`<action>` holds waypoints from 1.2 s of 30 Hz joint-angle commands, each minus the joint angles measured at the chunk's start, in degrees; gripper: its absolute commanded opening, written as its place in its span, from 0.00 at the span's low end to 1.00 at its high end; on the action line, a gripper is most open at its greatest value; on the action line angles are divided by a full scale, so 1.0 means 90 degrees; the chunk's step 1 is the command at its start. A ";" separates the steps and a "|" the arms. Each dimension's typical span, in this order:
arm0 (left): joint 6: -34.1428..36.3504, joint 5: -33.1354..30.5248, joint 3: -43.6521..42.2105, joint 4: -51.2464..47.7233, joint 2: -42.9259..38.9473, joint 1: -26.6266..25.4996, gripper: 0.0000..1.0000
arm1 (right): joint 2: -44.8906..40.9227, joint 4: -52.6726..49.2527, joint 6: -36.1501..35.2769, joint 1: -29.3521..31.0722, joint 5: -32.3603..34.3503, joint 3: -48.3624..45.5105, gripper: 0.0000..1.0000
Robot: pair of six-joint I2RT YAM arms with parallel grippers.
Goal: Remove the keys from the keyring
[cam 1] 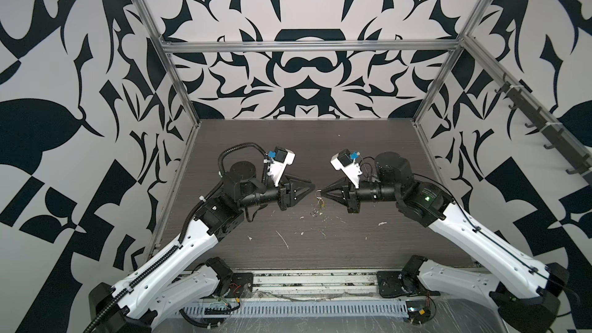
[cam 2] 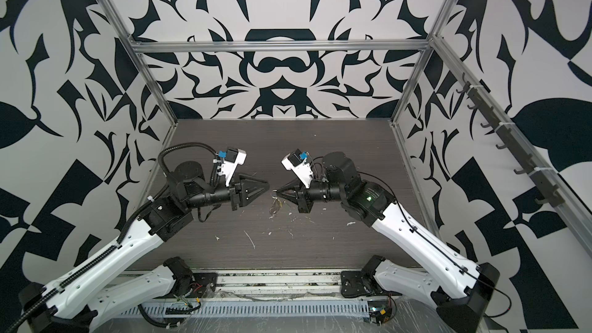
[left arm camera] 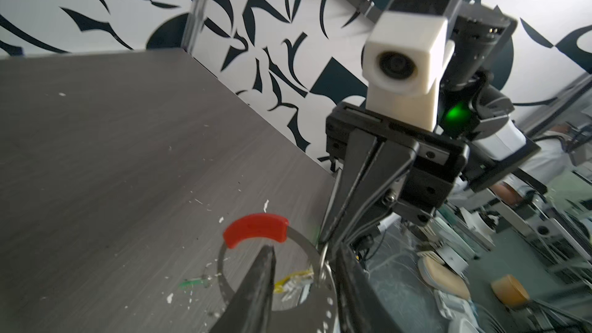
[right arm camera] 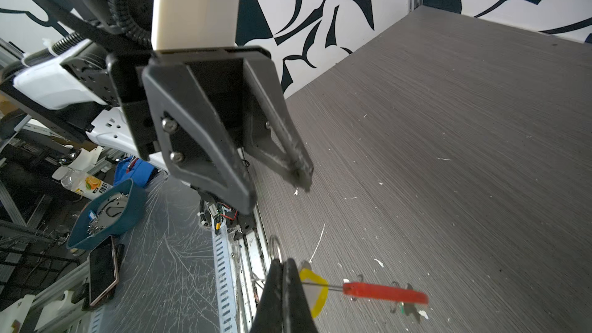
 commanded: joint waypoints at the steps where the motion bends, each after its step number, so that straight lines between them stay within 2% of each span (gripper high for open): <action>1: -0.0012 0.0670 0.0286 -0.0246 0.0095 0.0006 0.33 | 0.0018 0.0000 -0.0171 0.0019 -0.0132 0.0399 0.00; 5: 0.0029 0.0682 0.0306 -0.0334 0.0128 0.0011 0.25 | 0.0056 0.0006 -0.0188 0.0019 -0.0121 0.0424 0.00; 14: 0.0054 0.0652 0.0316 -0.0392 0.0283 0.0006 0.25 | 0.0107 0.0092 -0.0122 0.0019 -0.0245 0.0453 0.00; 22: -0.0033 0.0777 0.0275 -0.0163 0.0305 0.0006 0.16 | 0.0166 0.0291 -0.0015 0.0019 -0.0320 0.0395 0.00; 28: -0.0122 0.0897 0.0235 -0.0039 0.0403 -0.0004 0.17 | 0.0166 0.0424 0.0039 0.0023 -0.0299 0.0375 0.00; 34: -0.0165 0.0832 0.0179 0.0059 0.0350 -0.0012 0.00 | 0.0147 0.0542 0.0111 0.0024 -0.0335 0.0329 0.00; 36: -0.0218 0.0754 0.0129 0.0175 0.0333 -0.0013 0.00 | 0.0111 0.0651 0.0162 0.0021 -0.0314 0.0266 0.00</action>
